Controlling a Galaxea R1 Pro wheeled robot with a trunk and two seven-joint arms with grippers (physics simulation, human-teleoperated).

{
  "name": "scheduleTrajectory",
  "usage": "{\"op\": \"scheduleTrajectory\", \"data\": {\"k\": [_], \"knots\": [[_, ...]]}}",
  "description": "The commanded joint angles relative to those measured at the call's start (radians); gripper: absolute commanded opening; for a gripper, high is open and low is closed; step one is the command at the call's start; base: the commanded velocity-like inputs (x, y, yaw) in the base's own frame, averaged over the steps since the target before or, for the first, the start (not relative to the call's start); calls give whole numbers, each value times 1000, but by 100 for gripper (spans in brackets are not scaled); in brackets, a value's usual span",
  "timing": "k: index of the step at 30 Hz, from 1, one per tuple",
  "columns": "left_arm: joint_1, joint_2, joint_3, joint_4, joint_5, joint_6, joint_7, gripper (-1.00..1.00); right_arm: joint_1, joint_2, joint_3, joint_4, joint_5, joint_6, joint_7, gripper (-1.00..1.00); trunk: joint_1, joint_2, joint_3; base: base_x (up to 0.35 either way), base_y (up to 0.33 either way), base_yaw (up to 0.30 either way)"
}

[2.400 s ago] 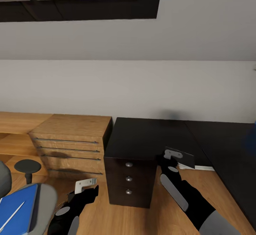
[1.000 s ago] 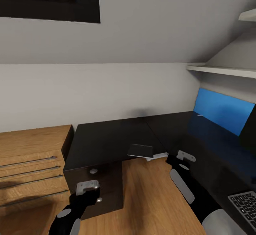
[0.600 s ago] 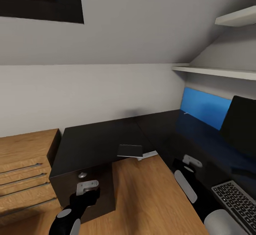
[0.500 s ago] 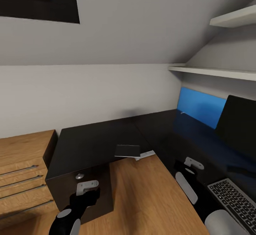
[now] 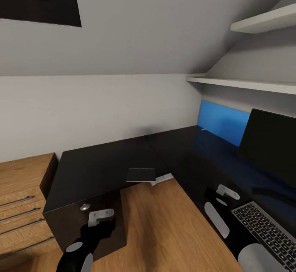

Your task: In the bedroom, organize the workspace by keeping the computer under the desk, ensuring the monitor is on the desk, placing the keyboard on the desk next to the monitor, placing the mouse on the desk next to the keyboard, moving the folder from the swivel chair onto the desk next to the mouse, stacking the notebook on top of the folder with the pen on top of the notebook, and positioning the swivel chair next to the desk.

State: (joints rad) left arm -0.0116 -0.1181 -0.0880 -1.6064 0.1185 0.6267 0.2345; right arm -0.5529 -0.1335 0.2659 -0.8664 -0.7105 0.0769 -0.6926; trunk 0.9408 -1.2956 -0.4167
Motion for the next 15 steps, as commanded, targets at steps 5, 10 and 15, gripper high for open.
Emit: {"op": "scheduleTrajectory", "data": {"k": [5,10,15], "knots": [[-1,0,-1,-1,11,0,9,100,-1,-10,4,12,5,4,-5,-100,0,-1,-1,107,0,-2],[-1,0,-1,-1,10,4,9,100,-4,-27,4,72,36,-11,-4,-100,0,-1,-1,175,0,0],[-1,0,-1,-1,10,5,9,100,-8,-29,4,119,44,-40,-4,-100,0,-1,-1,25,0,0]]}}
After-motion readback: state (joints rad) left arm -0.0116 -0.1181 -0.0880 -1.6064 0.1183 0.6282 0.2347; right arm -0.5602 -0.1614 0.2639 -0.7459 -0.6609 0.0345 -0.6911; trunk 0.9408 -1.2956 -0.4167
